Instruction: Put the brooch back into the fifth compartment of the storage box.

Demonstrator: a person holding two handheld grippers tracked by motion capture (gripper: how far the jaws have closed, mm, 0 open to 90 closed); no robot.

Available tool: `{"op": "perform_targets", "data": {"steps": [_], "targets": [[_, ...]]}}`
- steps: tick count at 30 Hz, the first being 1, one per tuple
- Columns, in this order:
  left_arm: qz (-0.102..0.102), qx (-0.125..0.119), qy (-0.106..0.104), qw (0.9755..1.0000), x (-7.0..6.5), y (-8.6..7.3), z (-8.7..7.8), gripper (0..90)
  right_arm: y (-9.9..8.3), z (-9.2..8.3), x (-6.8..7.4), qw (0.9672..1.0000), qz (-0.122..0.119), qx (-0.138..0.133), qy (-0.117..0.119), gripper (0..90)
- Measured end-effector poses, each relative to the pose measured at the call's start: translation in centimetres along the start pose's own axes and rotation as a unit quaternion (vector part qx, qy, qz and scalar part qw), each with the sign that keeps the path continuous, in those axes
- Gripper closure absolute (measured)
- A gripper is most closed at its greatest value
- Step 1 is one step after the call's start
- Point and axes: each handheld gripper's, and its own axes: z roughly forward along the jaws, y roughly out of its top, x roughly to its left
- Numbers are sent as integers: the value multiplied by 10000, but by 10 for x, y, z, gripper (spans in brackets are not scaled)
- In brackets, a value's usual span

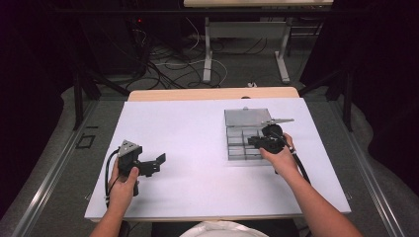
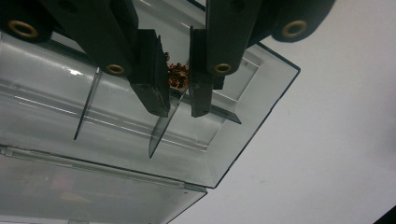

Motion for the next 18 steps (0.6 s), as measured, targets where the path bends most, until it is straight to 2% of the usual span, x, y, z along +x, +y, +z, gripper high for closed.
{"op": "perform_targets", "data": {"steps": [6, 7, 11, 12, 14, 18], "targets": [[-5, -1, -5, 10000, -1, 0, 0, 5, -4, -2, 1, 10000, 16, 69, 10, 787], [-5, -1, -4, 10000, 0, 0, 0, 5, -5, -2, 0, 10000, -56, 27, 24, 787], [2, -6, -6, 10000, 0, 0, 0, 5, -9, -1, 0, 9999, 33, 105, 4, 787], [0, -5, -5, 10000, 0, 0, 0, 5, -10, 0, -1, 9999, -30, 95, 14, 787], [-9, 4, -2, 10000, -1, 0, 0, 5, -12, 0, -1, 9999, 57, 124, 2, 788], [-8, 3, -1, 10000, -1, 0, 0, 5, -15, 1, -2, 9999, 18, 134, -17, 787]]}}
